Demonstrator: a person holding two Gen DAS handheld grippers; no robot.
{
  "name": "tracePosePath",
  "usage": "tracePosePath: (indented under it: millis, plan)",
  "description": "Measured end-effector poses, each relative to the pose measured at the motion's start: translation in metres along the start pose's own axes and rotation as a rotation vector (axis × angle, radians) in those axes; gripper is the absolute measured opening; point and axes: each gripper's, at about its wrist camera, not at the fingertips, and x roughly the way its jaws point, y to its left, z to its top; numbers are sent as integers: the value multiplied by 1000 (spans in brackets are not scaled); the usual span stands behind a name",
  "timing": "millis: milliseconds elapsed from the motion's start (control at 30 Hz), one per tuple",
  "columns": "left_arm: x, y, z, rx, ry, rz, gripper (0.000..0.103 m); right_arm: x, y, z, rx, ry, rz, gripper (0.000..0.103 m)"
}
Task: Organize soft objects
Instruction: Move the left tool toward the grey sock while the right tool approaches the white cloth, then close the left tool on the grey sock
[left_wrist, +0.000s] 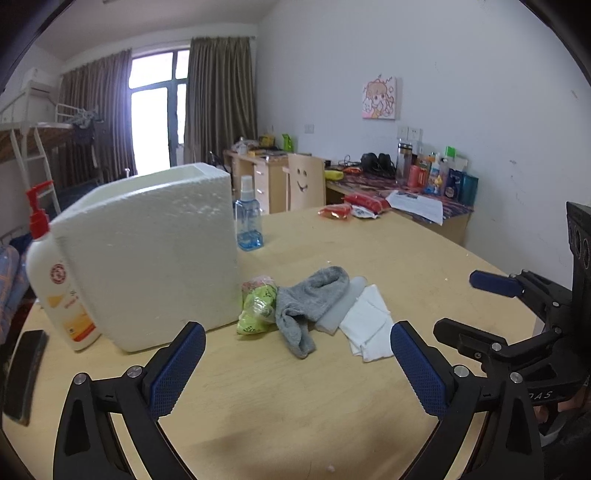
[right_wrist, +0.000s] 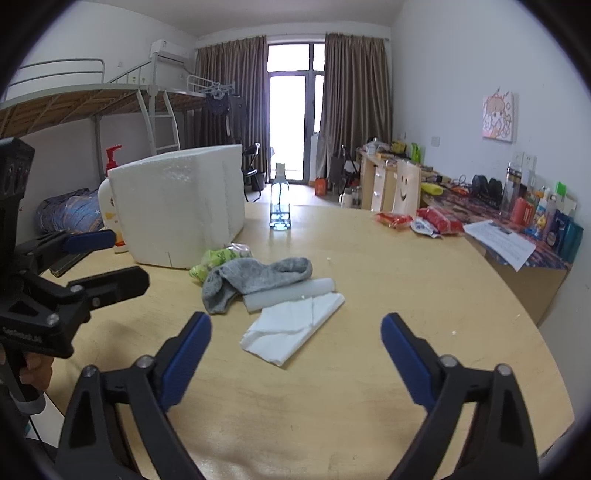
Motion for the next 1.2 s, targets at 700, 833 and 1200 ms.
tracePosePath:
  millis: [700, 833, 1200]
  plan:
    - [82, 3, 7, -65, 220, -72, 80, 34, -28, -1, 44, 114, 18, 92]
    - [93, 6, 8, -90, 255, -64, 71, 39, -27, 1, 37, 120, 27, 92]
    - [117, 19, 1, -143, 332, -19, 50, 48, -27, 1, 32, 146, 47, 92]
